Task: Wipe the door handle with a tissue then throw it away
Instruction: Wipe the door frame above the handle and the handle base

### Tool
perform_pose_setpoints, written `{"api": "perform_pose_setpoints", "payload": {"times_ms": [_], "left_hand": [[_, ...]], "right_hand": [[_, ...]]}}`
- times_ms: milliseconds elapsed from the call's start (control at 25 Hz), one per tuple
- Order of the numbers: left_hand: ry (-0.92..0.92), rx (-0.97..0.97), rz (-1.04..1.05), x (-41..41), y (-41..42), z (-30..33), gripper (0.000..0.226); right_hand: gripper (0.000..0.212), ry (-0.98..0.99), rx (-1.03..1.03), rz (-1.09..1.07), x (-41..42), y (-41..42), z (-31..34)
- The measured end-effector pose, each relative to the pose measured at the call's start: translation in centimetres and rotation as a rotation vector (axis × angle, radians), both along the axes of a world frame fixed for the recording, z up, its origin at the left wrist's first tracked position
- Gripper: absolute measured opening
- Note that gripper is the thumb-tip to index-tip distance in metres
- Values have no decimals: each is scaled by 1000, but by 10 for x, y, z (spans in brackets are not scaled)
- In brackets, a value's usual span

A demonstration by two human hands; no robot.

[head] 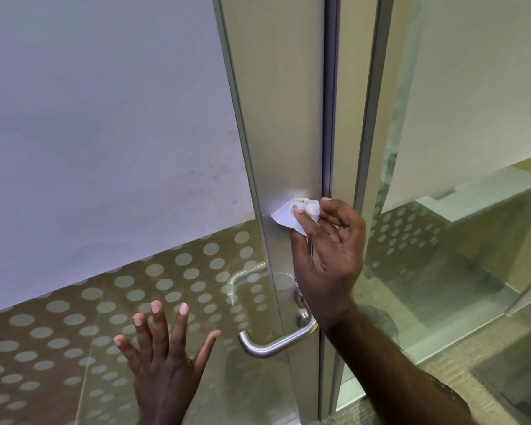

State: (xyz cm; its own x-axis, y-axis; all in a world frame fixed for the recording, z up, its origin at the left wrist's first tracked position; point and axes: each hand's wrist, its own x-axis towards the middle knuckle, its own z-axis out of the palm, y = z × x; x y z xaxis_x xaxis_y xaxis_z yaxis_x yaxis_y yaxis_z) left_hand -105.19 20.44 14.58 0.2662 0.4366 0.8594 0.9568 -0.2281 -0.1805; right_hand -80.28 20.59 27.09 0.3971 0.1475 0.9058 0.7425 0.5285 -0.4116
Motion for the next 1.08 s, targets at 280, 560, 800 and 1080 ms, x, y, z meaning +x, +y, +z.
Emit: {"api": "perform_pose_setpoints", "payload": {"times_ms": [280, 560, 800, 1080], "left_hand": [[5, -21, -2, -2, 0, -2, 97], [-1, -31, -21, -3, -1, -1, 97], [8, -33, -8, -4, 0, -2, 98], [2, -24, -14, -3, 0, -1, 96]], "right_hand": [[28, -6, -44, -50, -4, 4, -10], [28, 25, -88, -19, -24, 3, -16], [25, -202, -175, -104, -25, -7, -38], [27, -44, -223, -128, -15, -2, -29]]}}
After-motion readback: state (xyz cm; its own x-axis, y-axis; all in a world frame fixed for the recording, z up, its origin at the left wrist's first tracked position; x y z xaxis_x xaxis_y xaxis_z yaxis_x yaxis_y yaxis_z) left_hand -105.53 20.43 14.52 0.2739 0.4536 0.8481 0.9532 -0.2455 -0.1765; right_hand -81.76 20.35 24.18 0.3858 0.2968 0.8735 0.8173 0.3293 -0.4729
